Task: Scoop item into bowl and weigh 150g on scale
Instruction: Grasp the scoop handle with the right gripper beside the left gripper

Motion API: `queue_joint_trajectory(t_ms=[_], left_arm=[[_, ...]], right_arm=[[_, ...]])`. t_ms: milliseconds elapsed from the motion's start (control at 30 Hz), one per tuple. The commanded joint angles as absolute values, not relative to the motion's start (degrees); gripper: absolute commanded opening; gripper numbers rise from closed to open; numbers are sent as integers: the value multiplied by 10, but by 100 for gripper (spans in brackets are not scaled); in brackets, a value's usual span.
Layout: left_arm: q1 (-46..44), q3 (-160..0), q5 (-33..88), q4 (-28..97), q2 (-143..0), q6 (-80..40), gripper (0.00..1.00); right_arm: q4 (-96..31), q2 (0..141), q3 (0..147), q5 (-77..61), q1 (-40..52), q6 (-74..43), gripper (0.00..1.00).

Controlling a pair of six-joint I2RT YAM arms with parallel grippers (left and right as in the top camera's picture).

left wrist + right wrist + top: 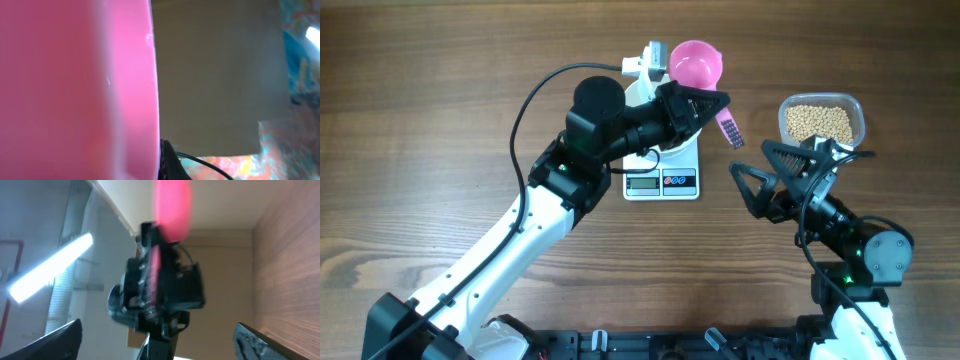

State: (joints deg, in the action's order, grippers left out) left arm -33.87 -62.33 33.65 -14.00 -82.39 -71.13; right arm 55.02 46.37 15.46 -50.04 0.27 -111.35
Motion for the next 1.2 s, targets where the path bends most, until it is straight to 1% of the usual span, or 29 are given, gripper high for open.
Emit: queue_joint_trajectory(t_ms=[0, 167, 233, 300, 400, 567, 733, 967, 1033, 1100, 1167], left_arm=[[-341, -630, 309, -126, -814, -735, 4], [-355, -630, 286, -126, -815, -742, 4], [-365, -630, 276, -126, -815, -742, 4], [-376, -630, 262, -126, -815, -742, 4], [-389, -630, 246, -126, -815, -742, 4], [-401, -630, 241, -126, -815, -742, 4], [-404, -630, 241, -126, -815, -742, 4], [-404, -630, 241, -126, -815, -742, 4], [-404, -630, 241, -126, -815, -742, 4], [-404, -630, 241, -126, -815, -742, 4], [-404, -630, 238, -126, -815, -742, 4]], right_arm=[[563, 473, 161, -501, 1, -1086, 92], [564, 477, 161, -498, 1, -1080, 76], [564, 478, 162, -495, 1, -1081, 64], [564, 479, 163, -491, 1, -1082, 60], [563, 479, 171, -485, 1, -1082, 57], [559, 491, 201, -485, 1, -1079, 56], [553, 528, 221, -494, 2, -1064, 51], [553, 557, 225, -495, 18, -1058, 49], [553, 557, 225, -486, 25, -1058, 46], [555, 557, 225, -483, 28, -1059, 40], [555, 557, 225, -483, 28, -1059, 37]])
